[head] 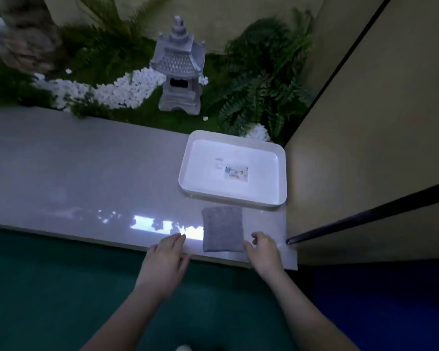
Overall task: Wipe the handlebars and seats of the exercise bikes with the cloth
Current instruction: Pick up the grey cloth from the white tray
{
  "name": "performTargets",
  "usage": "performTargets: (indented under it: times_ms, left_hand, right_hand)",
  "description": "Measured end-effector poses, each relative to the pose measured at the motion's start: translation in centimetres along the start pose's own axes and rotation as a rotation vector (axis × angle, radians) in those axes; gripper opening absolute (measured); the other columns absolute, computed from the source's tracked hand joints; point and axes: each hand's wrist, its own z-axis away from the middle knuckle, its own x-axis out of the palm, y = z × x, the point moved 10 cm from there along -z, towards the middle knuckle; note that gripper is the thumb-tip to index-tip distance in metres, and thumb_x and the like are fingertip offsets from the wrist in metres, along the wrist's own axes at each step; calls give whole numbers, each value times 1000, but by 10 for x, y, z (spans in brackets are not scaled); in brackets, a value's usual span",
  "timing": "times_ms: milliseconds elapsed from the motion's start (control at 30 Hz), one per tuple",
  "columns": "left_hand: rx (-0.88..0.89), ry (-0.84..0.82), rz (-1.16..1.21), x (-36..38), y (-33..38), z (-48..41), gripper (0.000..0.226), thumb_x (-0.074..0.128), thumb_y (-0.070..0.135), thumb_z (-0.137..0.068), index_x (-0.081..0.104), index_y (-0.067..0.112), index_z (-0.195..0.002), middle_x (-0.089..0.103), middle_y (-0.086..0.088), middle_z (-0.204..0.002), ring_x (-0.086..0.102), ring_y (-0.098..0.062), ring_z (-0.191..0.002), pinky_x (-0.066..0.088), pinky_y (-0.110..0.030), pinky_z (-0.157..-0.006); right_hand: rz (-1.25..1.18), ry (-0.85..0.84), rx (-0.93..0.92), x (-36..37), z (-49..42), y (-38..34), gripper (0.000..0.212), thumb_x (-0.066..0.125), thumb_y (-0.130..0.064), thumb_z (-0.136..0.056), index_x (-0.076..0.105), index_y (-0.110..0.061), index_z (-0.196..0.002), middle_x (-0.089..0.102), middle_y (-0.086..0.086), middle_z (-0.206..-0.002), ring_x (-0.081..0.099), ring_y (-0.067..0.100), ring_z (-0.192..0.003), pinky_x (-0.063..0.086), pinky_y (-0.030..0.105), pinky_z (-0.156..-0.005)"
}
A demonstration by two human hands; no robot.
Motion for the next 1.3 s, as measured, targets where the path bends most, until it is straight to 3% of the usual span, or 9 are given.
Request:
performTargets:
  times_ms: [333,433,533,633,867,933,1033,1167,1300]
  left_hand:
    - [-71,90,119,38,-28,-17,52,40,40,-99,38,15,-144,42,0,-146,37,-18,-134,28,-33,-110]
    - [-76,91,143,41,-29,-15,51,40,39,-99,38,14,-144,43,0,-145,38,-18,-133,29,-33,-109]
    - [-91,80,175,40,-31,-13,47,41,37,-100,42,14,-141,45,0,-143,39,-18,-132,30,-32,-107]
    - [-121,84,250,30,-30,-10,40,44,32,-100,49,13,-135,51,-1,-136,44,-20,-126,32,-32,-104]
    - [-137,80,400,-14,-14,1,40,42,32,-100,50,14,-135,51,-2,-137,53,-21,-119,39,-36,-103]
    - [-156,85,513,-33,-8,10,40,44,34,-100,50,16,-135,52,-1,-136,54,-20,-115,42,-35,-100]
    - [-253,74,772,-49,-3,14,40,47,39,-98,57,14,-127,61,-4,-125,55,-16,-107,43,-30,-94]
    - [-422,-48,1471,-68,21,30,50,41,43,-99,60,0,-115,68,-15,-107,64,-23,-92,52,-33,-82]
    - [-338,-185,1878,-92,58,50,55,42,49,-96,60,-1,-113,69,-19,-108,67,-29,-100,54,-38,-86]
  right_hand:
    - [-289,79,243,48,-45,27,39,61,-35,-89,57,-6,-115,60,13,-120,54,32,-113,45,37,-95]
    - [-354,44,311,62,-49,27,25,66,-35,-85,54,-14,-91,59,9,-101,58,29,-103,44,32,-84]
    - [-434,44,338,62,-47,24,33,66,-25,-84,40,-19,-63,53,4,-81,51,23,-80,37,24,-67]
    - [-484,76,257,45,-40,8,26,66,-17,-83,45,-17,-68,47,-4,-67,47,19,-72,32,21,-61]
    - [-738,39,72,-13,3,-53,11,59,-5,-87,54,-15,-86,49,-3,-70,45,8,-59,34,8,-46]
    - [-846,0,23,-36,29,-71,12,57,-2,-89,55,-14,-89,52,-1,-69,49,8,-57,41,14,-53]
    - [-1006,-70,-45,-62,59,-95,12,57,0,-89,56,-7,-99,59,7,-82,58,18,-76,49,31,-72]
    - [-1288,-172,-133,-100,108,-124,12,56,1,-90,55,-8,-98,68,4,-92,67,12,-77,52,22,-61]
    - [-1451,-243,-176,-119,146,-133,18,56,1,-89,58,-7,-105,69,4,-96,67,13,-82,54,26,-70]
